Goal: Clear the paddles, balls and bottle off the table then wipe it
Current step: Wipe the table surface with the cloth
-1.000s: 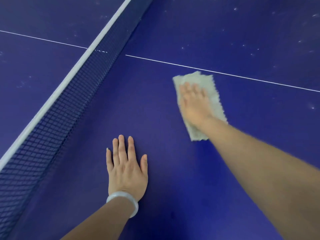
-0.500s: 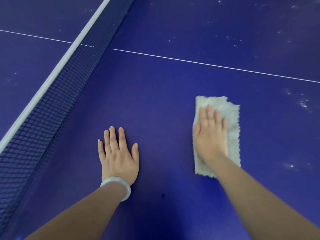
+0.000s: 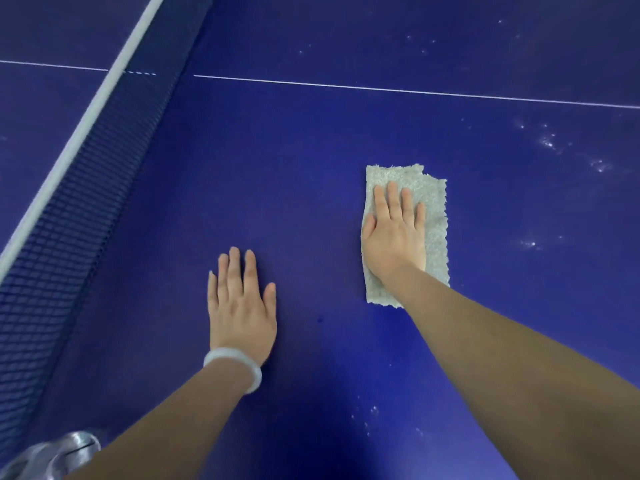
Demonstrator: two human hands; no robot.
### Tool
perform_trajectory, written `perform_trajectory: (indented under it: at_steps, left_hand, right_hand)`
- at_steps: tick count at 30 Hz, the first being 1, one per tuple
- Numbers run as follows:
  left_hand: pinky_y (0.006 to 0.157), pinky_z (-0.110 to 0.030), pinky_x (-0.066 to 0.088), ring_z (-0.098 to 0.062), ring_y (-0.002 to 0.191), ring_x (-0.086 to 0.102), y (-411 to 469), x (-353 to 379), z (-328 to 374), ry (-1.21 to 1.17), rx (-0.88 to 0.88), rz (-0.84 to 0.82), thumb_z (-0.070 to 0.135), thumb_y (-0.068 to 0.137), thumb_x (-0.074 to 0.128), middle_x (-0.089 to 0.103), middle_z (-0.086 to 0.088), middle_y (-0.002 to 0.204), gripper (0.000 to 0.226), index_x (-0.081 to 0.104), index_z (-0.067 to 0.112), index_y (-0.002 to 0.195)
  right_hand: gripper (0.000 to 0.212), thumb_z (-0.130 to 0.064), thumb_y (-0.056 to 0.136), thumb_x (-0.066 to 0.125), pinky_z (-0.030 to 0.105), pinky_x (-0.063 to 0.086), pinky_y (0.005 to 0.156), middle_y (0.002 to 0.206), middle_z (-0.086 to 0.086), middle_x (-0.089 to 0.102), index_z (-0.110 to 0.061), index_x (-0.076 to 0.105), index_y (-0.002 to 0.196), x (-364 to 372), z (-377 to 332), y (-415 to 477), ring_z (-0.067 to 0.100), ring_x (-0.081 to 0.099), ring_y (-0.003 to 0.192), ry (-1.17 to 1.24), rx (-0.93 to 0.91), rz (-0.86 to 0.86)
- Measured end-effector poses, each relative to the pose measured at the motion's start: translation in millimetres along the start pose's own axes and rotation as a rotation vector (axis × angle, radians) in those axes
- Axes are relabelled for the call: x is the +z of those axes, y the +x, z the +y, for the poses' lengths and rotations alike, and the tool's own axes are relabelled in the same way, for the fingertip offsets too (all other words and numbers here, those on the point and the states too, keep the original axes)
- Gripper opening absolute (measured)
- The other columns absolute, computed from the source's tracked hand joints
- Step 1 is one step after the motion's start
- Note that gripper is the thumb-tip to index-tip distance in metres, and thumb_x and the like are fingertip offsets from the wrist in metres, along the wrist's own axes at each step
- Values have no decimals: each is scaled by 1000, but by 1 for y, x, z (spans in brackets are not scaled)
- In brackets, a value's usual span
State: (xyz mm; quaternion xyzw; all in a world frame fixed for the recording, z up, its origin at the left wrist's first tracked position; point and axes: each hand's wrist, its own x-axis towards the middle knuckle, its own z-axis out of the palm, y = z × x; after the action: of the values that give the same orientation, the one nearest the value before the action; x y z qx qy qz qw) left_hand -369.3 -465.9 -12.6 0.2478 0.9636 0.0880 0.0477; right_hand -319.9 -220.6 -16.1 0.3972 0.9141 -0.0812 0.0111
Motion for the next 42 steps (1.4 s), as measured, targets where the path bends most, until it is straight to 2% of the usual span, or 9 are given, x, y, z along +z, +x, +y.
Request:
perform_trajectory:
  at_steps: [5, 11, 16, 20, 23, 29, 31, 36, 42]
  left_hand:
    - [121, -49, 15, -26, 151, 9, -75, 2, -20, 125, 107, -92, 45, 100, 12, 15, -11, 162, 65, 18, 9, 155]
    - [123, -47, 8, -24, 152, 1, -80, -1, -17, 148, 102, -77, 45, 99, 5, 7, -9, 163, 66, 12, 12, 156]
    - [123, -46, 6, -23, 152, -3, -80, 0, -19, 126, 98, -69, 45, 99, 2, 4, -8, 164, 66, 8, 14, 156]
    - [123, -46, 6, -24, 152, -2, -80, 2, -19, 89, 99, -63, 44, 100, 4, 4, -8, 164, 64, 10, 13, 157]
    - [123, -46, 5, -23, 152, -2, -80, 1, -21, 80, 112, -54, 45, 98, 5, 5, -8, 164, 67, 11, 13, 157]
    - [123, -48, 5, -26, 152, 3, -81, 6, -23, 76, 126, -18, 43, 100, 10, 9, -11, 164, 64, 13, 12, 156]
    - [123, -48, 7, -27, 151, 5, -81, 6, -23, 80, 130, -10, 42, 101, 13, 11, -12, 163, 63, 15, 11, 156]
    - [123, -48, 7, -27, 151, 6, -80, 8, -24, 91, 127, 1, 41, 102, 19, 12, -12, 163, 62, 16, 11, 155]
    - [123, -47, 6, -27, 151, 6, -80, 9, -25, 90, 135, 9, 41, 102, 19, 11, -11, 163, 62, 14, 11, 156]
  right_hand:
    - [58, -36, 103, 3, 48, -3, 123, 165, 3, -6, -19, -4, 157, 6, -7, -84, 26, -7, 152, 30, 117, 36]
    - [60, -34, 100, 9, 50, 10, 122, 165, 2, 7, -18, 10, 158, 8, 24, -161, 26, 4, 152, -53, -66, -5]
    - [58, -30, 103, 16, 51, 3, 122, 165, 7, 5, -14, 9, 158, 4, 36, -167, 29, 0, 152, 83, 398, 106]
    - [60, -33, 102, 13, 53, 6, 122, 164, 10, 4, -12, 7, 157, 21, -34, -235, 31, -1, 152, 45, 165, 74]
    - [59, -33, 102, 16, 51, 9, 122, 165, 5, 4, -16, 8, 158, 25, -15, -256, 26, -1, 152, -10, -24, 25]
    - [63, -33, 97, 19, 54, 8, 121, 164, 8, 15, -12, 20, 156, 10, 63, -246, 31, 9, 151, 78, 492, 138]
    - [61, -30, 97, 23, 56, 12, 119, 162, 12, 20, -9, 24, 155, 13, 25, -257, 35, 15, 149, 69, 459, 143]
    - [58, -32, 101, 21, 52, 11, 120, 163, 5, 16, -17, 20, 156, 33, -49, -295, 29, 12, 151, 33, 17, 50]
    - [58, -36, 102, 14, 48, 2, 123, 165, 1, 7, -20, 11, 158, 17, 31, -260, 25, 1, 152, 40, 251, 55]
